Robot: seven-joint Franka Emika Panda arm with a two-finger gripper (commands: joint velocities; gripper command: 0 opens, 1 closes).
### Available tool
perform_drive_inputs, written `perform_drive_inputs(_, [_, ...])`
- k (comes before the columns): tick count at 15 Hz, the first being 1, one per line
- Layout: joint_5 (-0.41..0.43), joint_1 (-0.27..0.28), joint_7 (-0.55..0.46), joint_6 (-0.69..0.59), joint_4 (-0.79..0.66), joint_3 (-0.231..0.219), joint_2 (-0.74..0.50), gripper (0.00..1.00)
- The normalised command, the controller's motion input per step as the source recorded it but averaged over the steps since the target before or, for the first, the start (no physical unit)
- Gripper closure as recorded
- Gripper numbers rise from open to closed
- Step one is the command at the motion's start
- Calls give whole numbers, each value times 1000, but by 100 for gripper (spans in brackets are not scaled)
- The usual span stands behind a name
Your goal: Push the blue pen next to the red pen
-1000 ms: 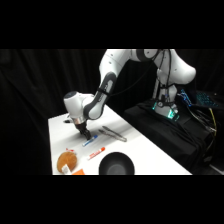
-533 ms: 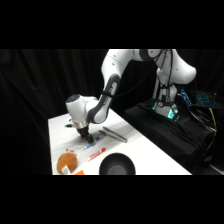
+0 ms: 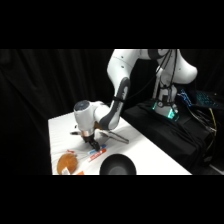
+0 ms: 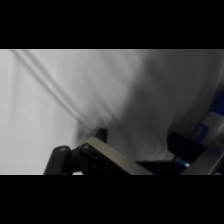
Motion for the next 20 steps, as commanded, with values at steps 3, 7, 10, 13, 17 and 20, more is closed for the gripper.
perform_drive_inputs(3, [-179,365,406,229,-386,-143,-143,0])
perform_drive_inputs(7, [-158,308,398,126,-372,-158,-212,0])
perform_drive_inputs(10, [-114,229,388,-3,-515,-142,-504,0])
perform_drive_inputs(13, [-215,257,414,-86,-634,-199,-749,0])
perform_drive_inputs(17, [-267,161,378,-255,-587,-93,-852,0])
perform_drive_inputs(20, [-172,-64,252,-320,-385,133,-723,0])
